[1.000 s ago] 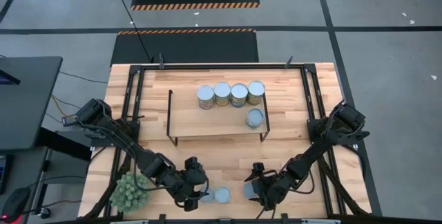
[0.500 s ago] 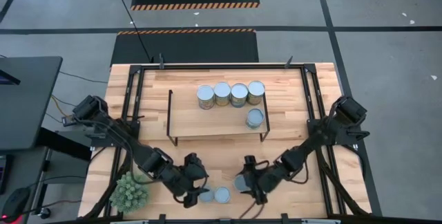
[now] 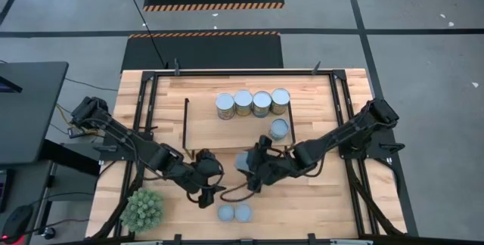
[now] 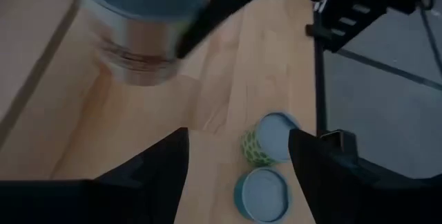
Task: Pick and place cans onto a shelf
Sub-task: Put the canned diced tomatoes on the shelf
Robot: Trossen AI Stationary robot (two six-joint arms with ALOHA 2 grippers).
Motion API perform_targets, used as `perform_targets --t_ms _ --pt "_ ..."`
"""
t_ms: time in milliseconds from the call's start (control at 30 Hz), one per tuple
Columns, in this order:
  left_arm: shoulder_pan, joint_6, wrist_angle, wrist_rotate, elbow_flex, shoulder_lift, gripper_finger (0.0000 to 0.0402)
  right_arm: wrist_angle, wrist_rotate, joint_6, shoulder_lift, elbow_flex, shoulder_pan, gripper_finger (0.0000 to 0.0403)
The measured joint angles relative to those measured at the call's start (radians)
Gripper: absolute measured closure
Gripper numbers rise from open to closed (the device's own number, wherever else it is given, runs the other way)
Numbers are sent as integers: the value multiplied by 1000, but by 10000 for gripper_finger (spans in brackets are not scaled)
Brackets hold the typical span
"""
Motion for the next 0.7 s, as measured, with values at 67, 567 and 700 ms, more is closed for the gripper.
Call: perform_targets --t_ms 67,567,700 --pt "3 22 -3 0 0 -21 148 6 48 16 0 22 -8 106" --pt "58 209 -116 -99 0 -76 148 48 63 -26 38 32 -161 106" --pt "90 206 -159 -86 0 -89 148 52 19 -37 45 31 -198 105"
